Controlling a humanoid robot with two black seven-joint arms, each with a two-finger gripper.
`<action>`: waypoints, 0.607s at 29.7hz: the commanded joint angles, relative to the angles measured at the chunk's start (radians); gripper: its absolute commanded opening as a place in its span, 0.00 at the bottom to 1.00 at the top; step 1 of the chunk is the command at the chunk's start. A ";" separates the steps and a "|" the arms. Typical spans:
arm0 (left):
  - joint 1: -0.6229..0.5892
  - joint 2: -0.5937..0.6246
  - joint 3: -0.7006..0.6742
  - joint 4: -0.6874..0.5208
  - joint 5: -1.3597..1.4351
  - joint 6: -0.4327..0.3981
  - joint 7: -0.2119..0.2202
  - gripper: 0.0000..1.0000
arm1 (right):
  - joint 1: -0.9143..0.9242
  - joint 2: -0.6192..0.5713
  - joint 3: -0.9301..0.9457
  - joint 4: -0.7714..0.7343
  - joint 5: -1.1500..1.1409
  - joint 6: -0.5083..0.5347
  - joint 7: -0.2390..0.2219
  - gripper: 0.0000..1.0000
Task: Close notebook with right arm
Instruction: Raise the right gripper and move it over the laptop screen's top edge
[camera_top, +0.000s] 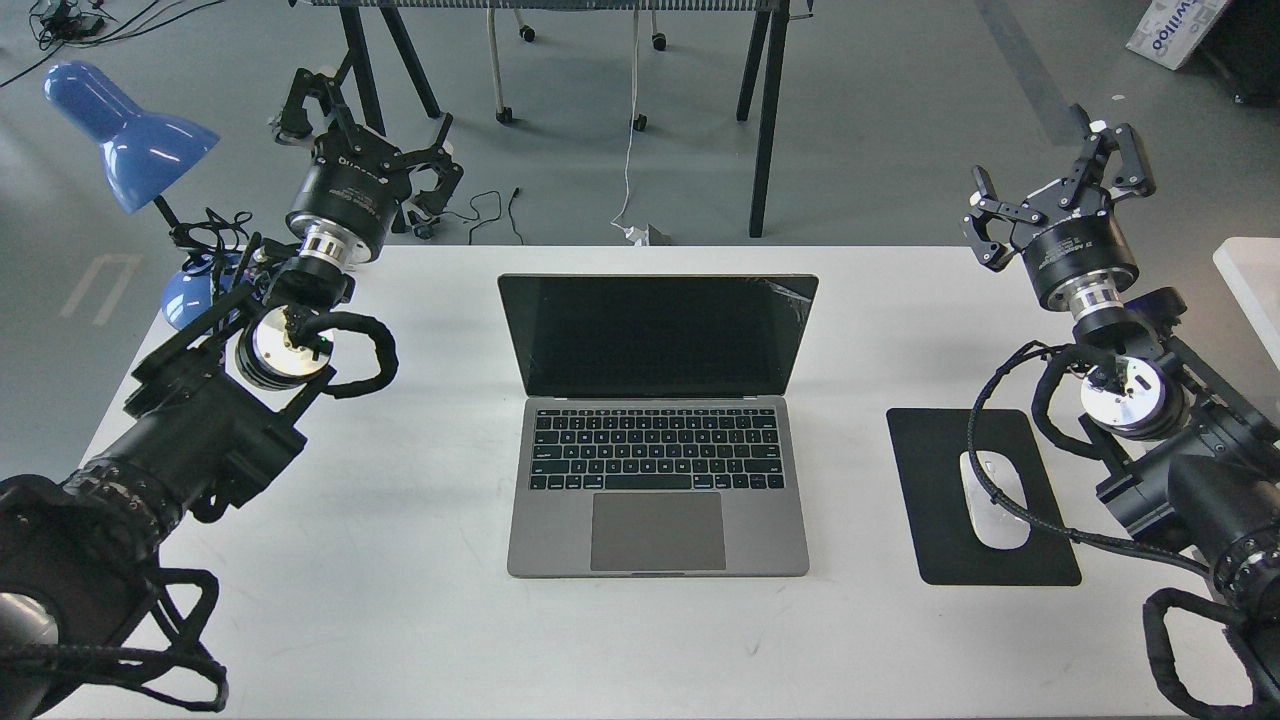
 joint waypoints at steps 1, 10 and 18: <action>0.000 -0.001 0.009 0.001 0.001 0.001 -0.002 1.00 | 0.000 0.006 0.000 0.001 0.000 0.001 0.000 1.00; 0.000 -0.001 0.009 0.001 0.001 -0.001 0.000 1.00 | 0.063 0.042 -0.115 -0.024 -0.003 -0.018 0.000 1.00; 0.000 -0.001 0.007 0.001 0.000 -0.001 0.000 1.00 | 0.178 0.186 -0.216 -0.157 -0.003 -0.016 -0.003 1.00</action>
